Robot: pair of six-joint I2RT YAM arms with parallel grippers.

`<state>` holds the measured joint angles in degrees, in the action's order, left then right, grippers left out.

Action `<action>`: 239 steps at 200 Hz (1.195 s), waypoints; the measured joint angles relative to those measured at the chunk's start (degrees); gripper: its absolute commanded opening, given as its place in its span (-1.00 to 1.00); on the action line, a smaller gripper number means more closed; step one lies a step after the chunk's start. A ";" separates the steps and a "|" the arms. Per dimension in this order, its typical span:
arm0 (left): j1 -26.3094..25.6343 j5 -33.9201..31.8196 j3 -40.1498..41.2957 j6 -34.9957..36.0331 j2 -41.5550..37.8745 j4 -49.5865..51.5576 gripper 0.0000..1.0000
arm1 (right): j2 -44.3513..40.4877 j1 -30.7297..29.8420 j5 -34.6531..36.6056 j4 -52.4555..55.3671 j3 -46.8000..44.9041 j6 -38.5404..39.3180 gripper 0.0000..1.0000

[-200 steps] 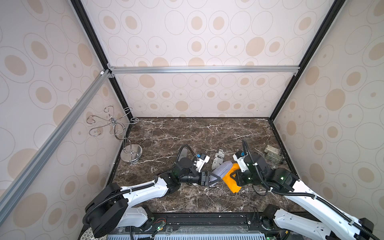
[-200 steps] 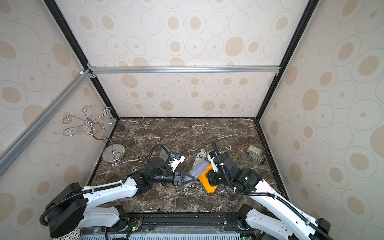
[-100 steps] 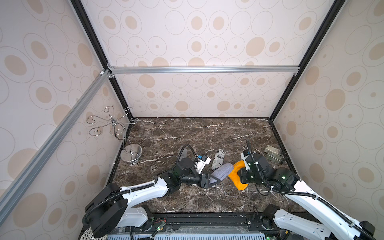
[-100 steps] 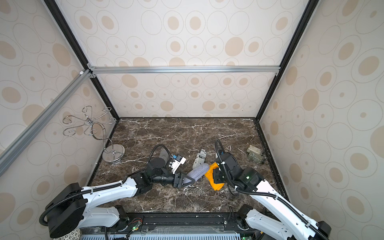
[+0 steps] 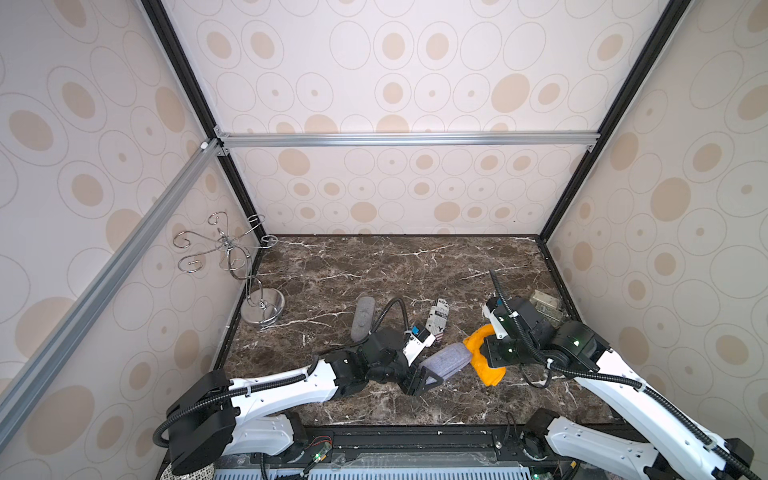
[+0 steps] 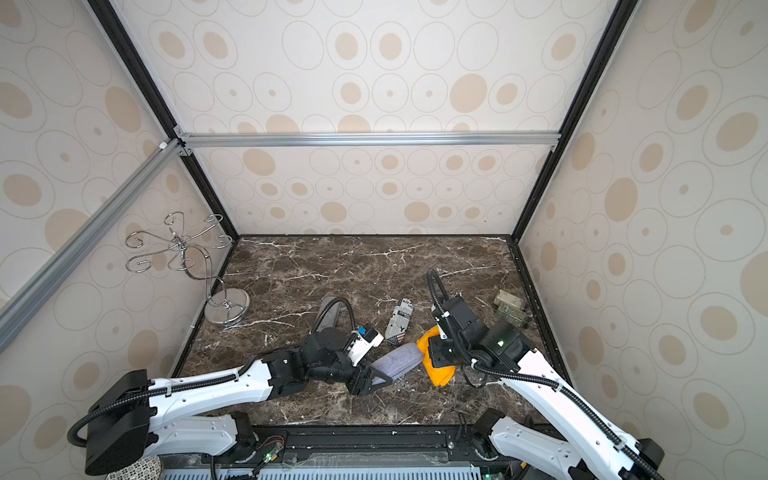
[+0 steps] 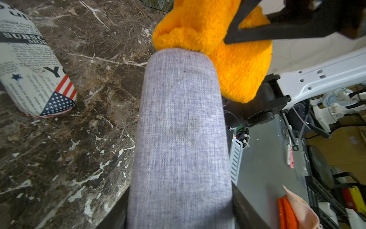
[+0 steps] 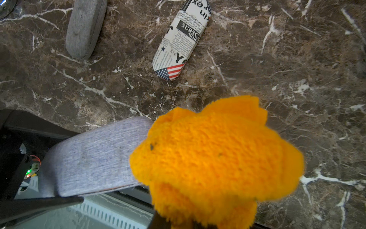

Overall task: Wipe the eyeglass case
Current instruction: Wipe the dirt from the eyeglass case.

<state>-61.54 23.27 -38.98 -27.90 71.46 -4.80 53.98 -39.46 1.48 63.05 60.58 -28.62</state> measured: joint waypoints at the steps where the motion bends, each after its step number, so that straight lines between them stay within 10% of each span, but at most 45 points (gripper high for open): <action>1: -0.07 -0.13 -0.04 0.07 0.07 0.00 -0.16 | 0.02 0.00 -0.04 0.02 0.00 0.02 -1.00; 132: -7.58 -7.34 -1.03 7.30 -0.22 3.39 -0.23 | 10.82 0.92 -3.48 -3.96 0.28 3.19 -1.00; 239: -23.17 -48.59 -1.95 25.24 8.92 3.58 -0.23 | 14.67 3.85 -14.05 -4.00 5.35 11.23 -1.00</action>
<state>-84.71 -25.32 -40.93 -2.66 80.38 -1.21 68.64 -35.62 -12.58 59.05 65.93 -17.39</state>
